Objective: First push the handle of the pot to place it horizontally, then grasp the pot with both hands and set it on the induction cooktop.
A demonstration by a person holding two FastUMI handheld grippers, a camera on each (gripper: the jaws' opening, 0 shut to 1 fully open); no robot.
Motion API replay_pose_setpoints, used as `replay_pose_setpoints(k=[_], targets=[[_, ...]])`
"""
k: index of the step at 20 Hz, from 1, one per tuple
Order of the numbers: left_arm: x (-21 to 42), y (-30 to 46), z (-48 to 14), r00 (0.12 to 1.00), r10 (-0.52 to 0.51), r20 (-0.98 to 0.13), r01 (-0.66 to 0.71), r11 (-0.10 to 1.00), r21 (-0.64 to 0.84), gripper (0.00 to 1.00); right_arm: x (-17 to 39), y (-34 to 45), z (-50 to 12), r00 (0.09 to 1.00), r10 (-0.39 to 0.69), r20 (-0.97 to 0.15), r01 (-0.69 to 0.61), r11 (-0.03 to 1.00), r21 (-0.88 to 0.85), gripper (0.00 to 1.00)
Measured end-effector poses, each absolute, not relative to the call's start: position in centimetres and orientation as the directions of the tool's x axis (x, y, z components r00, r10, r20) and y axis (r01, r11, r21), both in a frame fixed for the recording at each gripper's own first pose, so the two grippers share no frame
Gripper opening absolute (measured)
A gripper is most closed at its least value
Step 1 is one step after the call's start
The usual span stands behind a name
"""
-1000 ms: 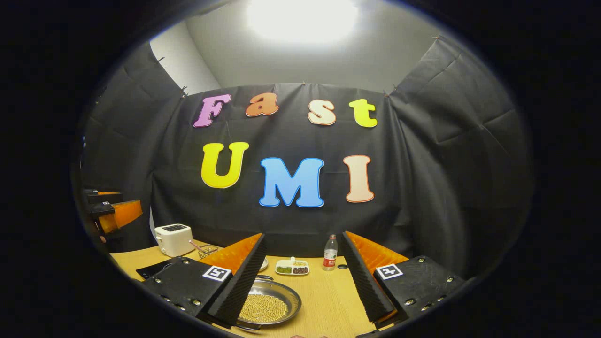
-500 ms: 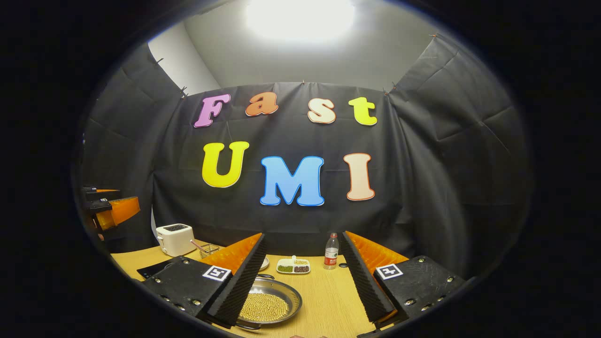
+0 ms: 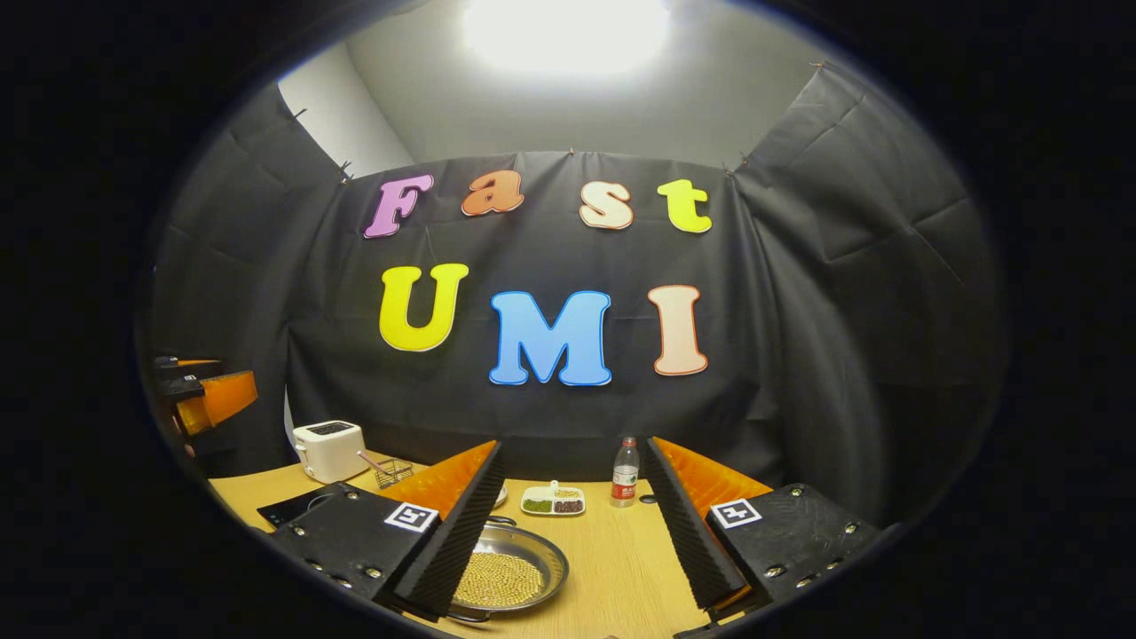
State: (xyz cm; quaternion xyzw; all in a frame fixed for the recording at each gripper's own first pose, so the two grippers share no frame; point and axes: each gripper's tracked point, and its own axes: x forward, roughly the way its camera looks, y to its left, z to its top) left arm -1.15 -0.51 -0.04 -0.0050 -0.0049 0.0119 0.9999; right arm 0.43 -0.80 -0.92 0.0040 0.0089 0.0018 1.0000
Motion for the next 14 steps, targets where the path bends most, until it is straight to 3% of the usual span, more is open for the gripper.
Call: replay_pose_setpoints(k=[2, 5, 6, 8, 9, 12, 13, 14], targets=[[-1.1, -0.6, 0.1, 1.0, 0.023, 0.015, -0.023, 1.0, -0.002, 0.99, 0.6, -1.0, -1.1, 1.0, 0.002, -0.022, -0.002, 1.0, 0.01, 0.92], [-0.9, -0.7, 0.4, 1.0, 0.022, 0.02, -0.022, 1.0, -0.006, 0.99, 0.7, -0.8, -1.4, 0.999, 0.006, -0.039, -0.006, 1.0, 0.013, 0.76], [-0.9, -0.8, 0.4, 1.0, 0.022, 0.022, -0.022, 1.0, -0.006, 0.99, 0.8, -0.8, -1.7, 0.999, 0.009, -0.046, -0.008, 1.0, 0.011, 0.75], [-0.8, -0.9, 0.4, 0.999, 0.021, 0.024, -0.021, 1.0, 0.0, 0.99, 0.8, -1.0, -1.5, 0.999, 0.004, -0.042, -0.004, 1.0, 0.01, 0.55], [-0.7, -1.0, 0.5, 0.999, 0.021, 0.025, -0.021, 1.0, 0.004, 0.99, 0.8, -0.8, -1.6, 0.999, 0.011, -0.046, -0.011, 1.0, 0.01, 0.52], [-0.7, -1.4, 0.5, 1.0, 0.018, 0.026, -0.018, 1.0, 0.0, 0.99, 0.8, -0.5, -2.0, 0.998, 0.037, -0.056, -0.037, 0.999, 0.007, 0.52], [-0.8, -1.6, 0.7, 1.0, 0.018, 0.026, -0.018, 1.0, -0.001, 0.99, 1.2, -1.5, -2.4, 0.999, -0.012, -0.052, 0.012, 1.0, -0.009, 0.52], [-0.8, -1.8, 0.7, 0.999, 0.018, 0.027, -0.018, 1.0, 0.003, 0.99, 1.1, -2.2, -1.5, 0.999, -0.022, -0.037, 0.022, 1.0, -0.009, 0.33]])
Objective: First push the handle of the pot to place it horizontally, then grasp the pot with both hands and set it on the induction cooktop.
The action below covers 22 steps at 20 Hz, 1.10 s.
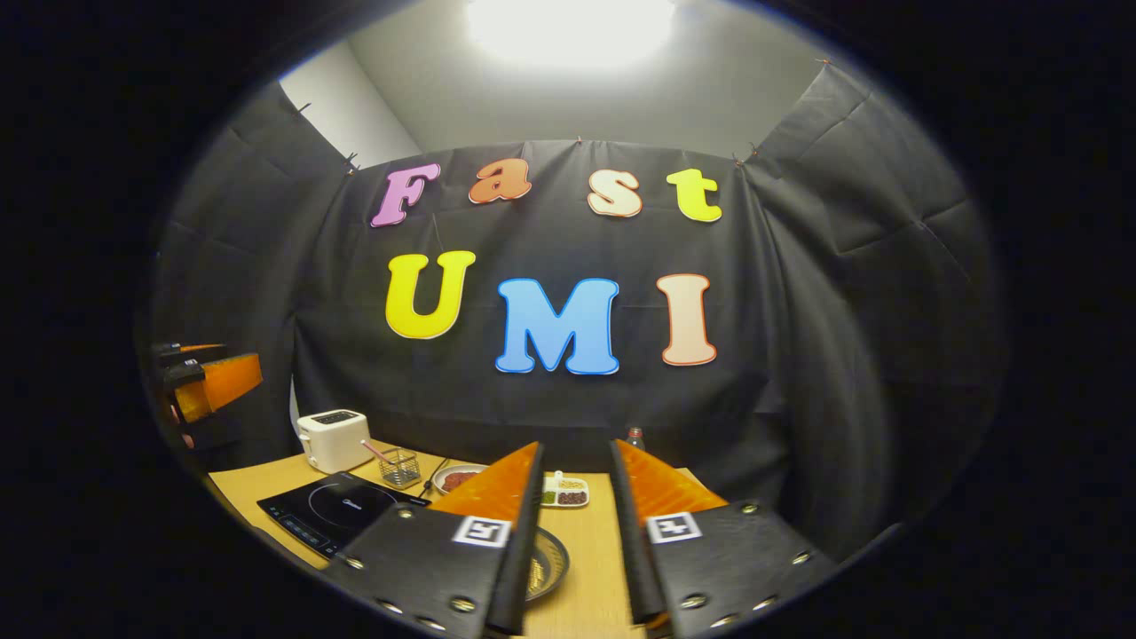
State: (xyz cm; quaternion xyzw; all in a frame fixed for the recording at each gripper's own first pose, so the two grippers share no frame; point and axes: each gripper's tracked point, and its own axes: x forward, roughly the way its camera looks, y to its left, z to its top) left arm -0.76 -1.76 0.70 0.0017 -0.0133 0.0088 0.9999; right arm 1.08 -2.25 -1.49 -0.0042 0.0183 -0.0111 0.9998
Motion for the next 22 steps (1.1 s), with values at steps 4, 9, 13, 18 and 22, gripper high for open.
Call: replay_pose_setpoints(k=[4, 9, 13, 18, 22], targets=[[-0.9, -2.6, 0.9, 0.999, 0.025, 0.029, -0.026, 1.0, 0.018, 0.99, 0.8, -3.4, -1.7, 0.999, -0.034, -0.028, 0.034, 0.999, 0.007, 0.12], [-1.6, -2.8, 0.7, 0.997, 0.073, 0.027, -0.074, 0.997, 0.03, 0.97, 2.1, -1.5, -3.0, 0.996, 0.078, -0.042, -0.077, 0.997, 0.032, 0.0], [-2.1, -2.2, 0.3, 0.994, 0.111, 0.016, -0.111, 0.993, 0.04, 0.99, 2.6, 1.5, -5.2, 0.974, 0.196, -0.112, -0.189, 0.979, 0.073, 0.01], [-0.1, -0.8, 0.0, 0.993, 0.12, 0.011, -0.12, 0.992, 0.024, 0.94, 3.7, 5.6, -7.3, 0.94, 0.293, -0.175, -0.289, 0.956, 0.052, 0.0], [0.2, 2.2, 0.0, 0.986, 0.165, 0.023, -0.165, 0.986, 0.007, 0.99, 3.9, 9.5, -10.1, 0.893, 0.372, -0.255, -0.37, 0.927, 0.057, 0.0]])
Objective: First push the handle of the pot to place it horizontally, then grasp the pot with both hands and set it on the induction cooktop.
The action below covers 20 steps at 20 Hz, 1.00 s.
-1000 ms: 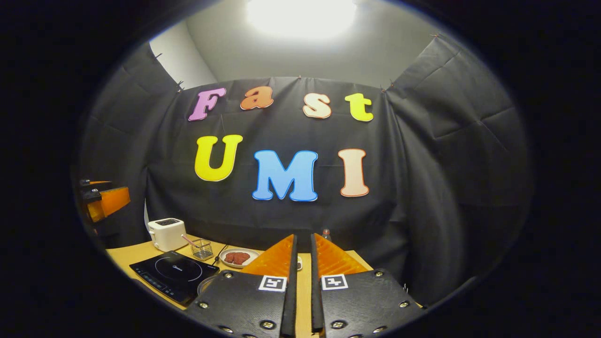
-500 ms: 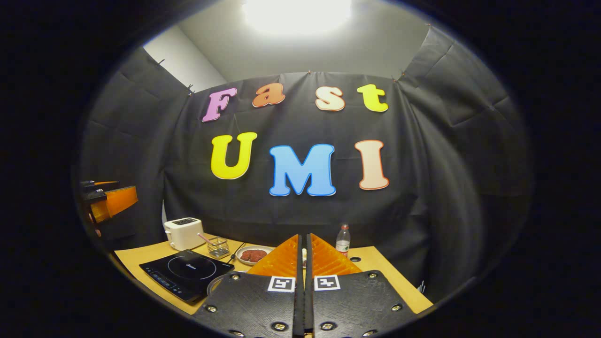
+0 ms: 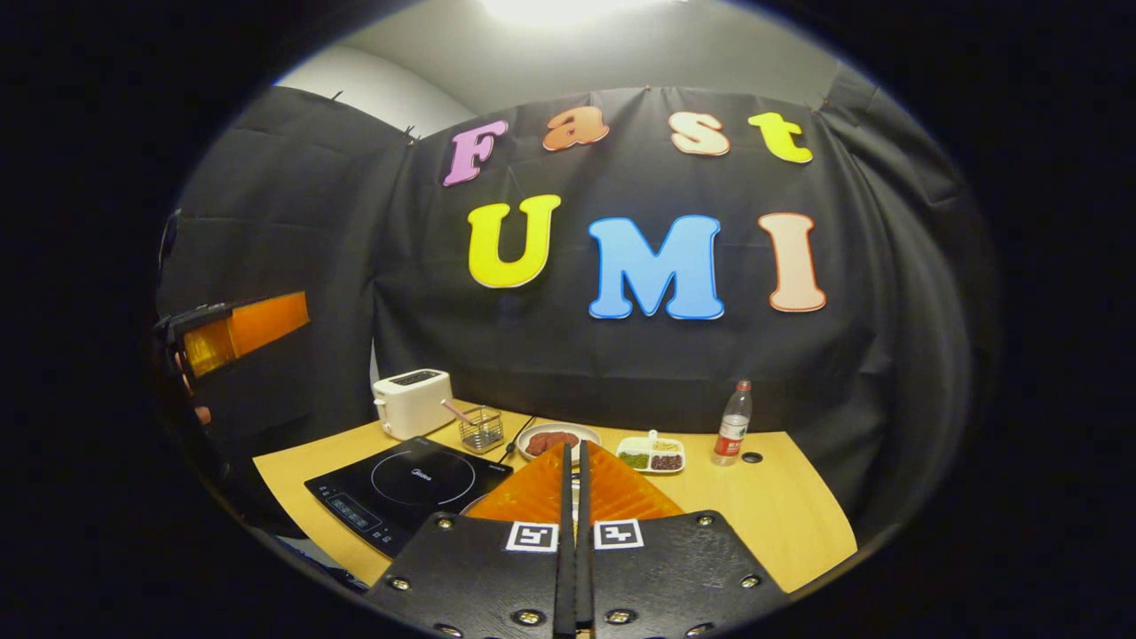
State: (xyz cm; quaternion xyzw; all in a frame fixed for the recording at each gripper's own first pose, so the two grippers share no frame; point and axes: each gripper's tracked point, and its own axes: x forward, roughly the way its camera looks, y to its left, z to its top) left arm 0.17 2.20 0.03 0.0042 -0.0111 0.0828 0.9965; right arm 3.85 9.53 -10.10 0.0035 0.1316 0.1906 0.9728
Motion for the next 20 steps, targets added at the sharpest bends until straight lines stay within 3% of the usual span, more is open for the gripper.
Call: replay_pose_setpoints(k=[3, 8, 9, 12, 20], targets=[[0.0, 4.8, -0.6, 0.98, 0.199, 0.014, -0.199, 0.98, 0.019, 0.94, 3.6, 12.4, -12.4, 0.848, 0.427, -0.313, -0.431, 0.9, 0.062, 0.0], [0.4, 8.2, -2.1, 0.97, 0.241, -0.016, -0.241, 0.971, 0.008, 0.99, 2.3, 17.1, -16.5, 0.752, 0.51, -0.418, -0.522, 0.848, 0.094, 0.01], [0.5, 8.8, -2.2, 0.969, 0.247, -0.016, -0.247, 0.969, 0.009, 0.94, 1.9, 17.8, -17.1, 0.731, 0.523, -0.439, -0.541, 0.836, 0.095, 0.0], [0.8, 10.0, -3.0, 0.965, 0.26, -0.027, -0.26, 0.966, 0.006, 0.99, 0.8, 20.0, -19.1, 0.677, 0.554, -0.485, -0.578, 0.808, 0.115, 0.0], [3.1, 12.5, -4.4, 0.965, 0.26, -0.039, -0.261, 0.965, -0.015, 0.99, -2.9, 24.3, -24.1, 0.487, 0.625, -0.61, -0.676, 0.712, 0.19, 0.01]])
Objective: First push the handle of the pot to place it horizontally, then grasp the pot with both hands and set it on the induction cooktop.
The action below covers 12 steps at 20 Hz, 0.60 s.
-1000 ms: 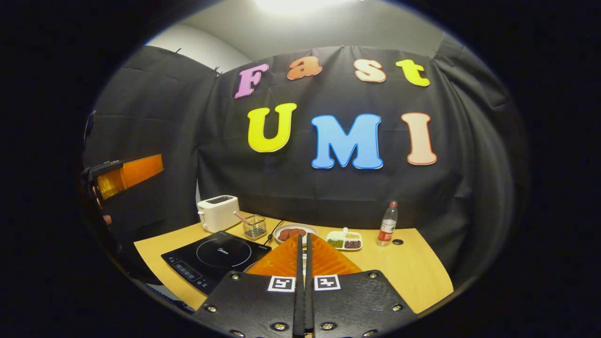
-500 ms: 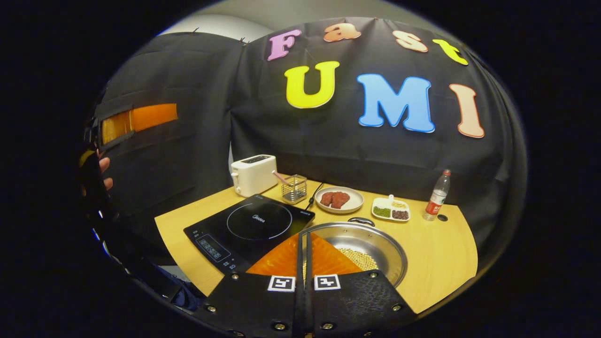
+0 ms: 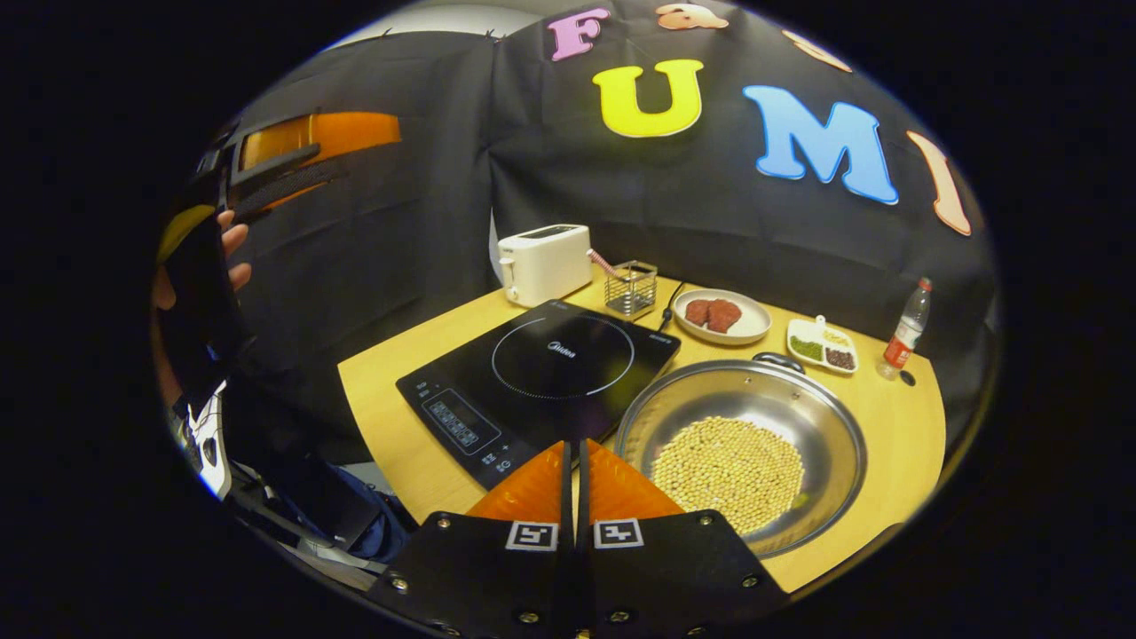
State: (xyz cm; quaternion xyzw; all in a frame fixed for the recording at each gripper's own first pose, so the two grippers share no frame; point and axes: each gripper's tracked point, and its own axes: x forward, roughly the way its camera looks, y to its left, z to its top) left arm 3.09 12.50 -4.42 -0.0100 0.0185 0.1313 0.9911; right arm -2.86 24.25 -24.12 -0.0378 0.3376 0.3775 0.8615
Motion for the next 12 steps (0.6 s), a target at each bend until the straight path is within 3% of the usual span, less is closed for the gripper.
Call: replay_pose_setpoints(k=[4, 12], targets=[[4.8, 13.0, -5.0, 0.972, 0.232, -0.042, -0.233, 0.972, -0.026, 0.99, -4.2, 24.8, -27.3, 0.39, 0.612, -0.688, -0.669, 0.701, 0.245, 0.0], [8.6, 13.2, -6.5, 0.986, 0.162, -0.047, -0.165, 0.984, -0.062, 0.97, -3.8, 22.6, -31.5, 0.314, 0.506, -0.803, -0.539, 0.791, 0.288, 0.01]])
